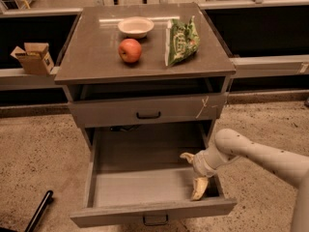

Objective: Open middle drawer

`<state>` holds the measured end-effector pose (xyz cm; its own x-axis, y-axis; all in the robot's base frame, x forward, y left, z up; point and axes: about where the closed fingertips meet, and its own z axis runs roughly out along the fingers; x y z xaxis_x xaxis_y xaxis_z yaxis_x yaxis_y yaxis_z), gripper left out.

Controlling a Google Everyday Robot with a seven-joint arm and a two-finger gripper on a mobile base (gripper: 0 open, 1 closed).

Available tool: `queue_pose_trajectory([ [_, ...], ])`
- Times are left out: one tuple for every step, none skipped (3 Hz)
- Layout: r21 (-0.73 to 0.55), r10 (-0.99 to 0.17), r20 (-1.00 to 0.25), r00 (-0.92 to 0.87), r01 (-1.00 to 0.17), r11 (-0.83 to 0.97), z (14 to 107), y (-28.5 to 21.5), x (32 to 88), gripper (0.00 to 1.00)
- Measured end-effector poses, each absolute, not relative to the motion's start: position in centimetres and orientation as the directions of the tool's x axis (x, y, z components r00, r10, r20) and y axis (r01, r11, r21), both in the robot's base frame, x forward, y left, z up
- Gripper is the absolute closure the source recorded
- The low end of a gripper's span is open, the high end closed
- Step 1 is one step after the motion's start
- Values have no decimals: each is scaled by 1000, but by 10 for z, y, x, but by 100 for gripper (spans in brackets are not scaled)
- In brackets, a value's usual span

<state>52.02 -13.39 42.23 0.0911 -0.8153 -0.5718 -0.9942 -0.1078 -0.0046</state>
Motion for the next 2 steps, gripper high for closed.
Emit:
queue_pose_trajectory([
  [-135, -804, -567, 179, -983, -124, 475, -147, 518, 0],
  [-244, -804, -532, 266, -957, -155, 535, -157, 520, 0],
])
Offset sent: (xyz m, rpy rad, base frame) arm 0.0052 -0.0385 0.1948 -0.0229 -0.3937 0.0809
